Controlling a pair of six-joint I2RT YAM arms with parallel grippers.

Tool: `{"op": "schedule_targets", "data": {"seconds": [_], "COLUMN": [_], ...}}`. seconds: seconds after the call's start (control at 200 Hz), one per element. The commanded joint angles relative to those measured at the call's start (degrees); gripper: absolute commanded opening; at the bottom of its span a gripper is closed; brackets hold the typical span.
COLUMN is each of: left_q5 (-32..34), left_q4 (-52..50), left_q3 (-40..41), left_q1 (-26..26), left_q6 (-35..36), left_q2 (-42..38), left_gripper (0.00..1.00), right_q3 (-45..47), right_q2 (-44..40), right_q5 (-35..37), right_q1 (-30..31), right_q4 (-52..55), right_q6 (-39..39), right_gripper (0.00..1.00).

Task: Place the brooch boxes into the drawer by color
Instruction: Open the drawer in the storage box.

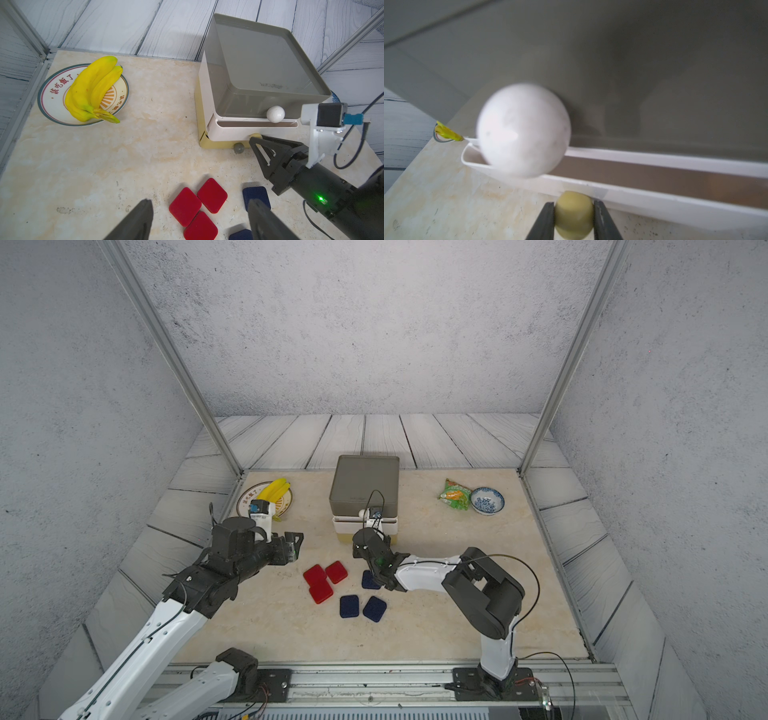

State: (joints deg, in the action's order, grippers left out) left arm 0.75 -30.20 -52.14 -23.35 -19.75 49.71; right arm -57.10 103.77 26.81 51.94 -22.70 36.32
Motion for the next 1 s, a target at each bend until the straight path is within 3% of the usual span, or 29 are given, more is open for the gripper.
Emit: {"op": "schedule_targets", "data": {"seconds": [0.0, 0.636, 0.996], "left_q5": [-0.1, -0.2, -0.7], "left_q4": [0.3, 1.1, 1.3], "left_q3": [-0.4, 0.0, 0.3], "left_q1": [0.5, 0.5, 0.5], "left_q6": [-0.1, -0.7, -0.9], "left_q2": [0.0, 0.4, 0.7], "left_gripper": [0.78, 0.78, 0.78], "right_q3": [2.8, 13.6, 13.7], "right_q2": [-4.4, -16.8, -16.0], "right_q5": [2.0, 2.8, 1.9], "right_q1": [0.8, 7.6, 8.9], "right_q4": [1.6, 5.9, 5.7], "right_q6": [2.2, 7.1, 7.7], "right_gripper": [0.16, 0.18, 0.23]}}
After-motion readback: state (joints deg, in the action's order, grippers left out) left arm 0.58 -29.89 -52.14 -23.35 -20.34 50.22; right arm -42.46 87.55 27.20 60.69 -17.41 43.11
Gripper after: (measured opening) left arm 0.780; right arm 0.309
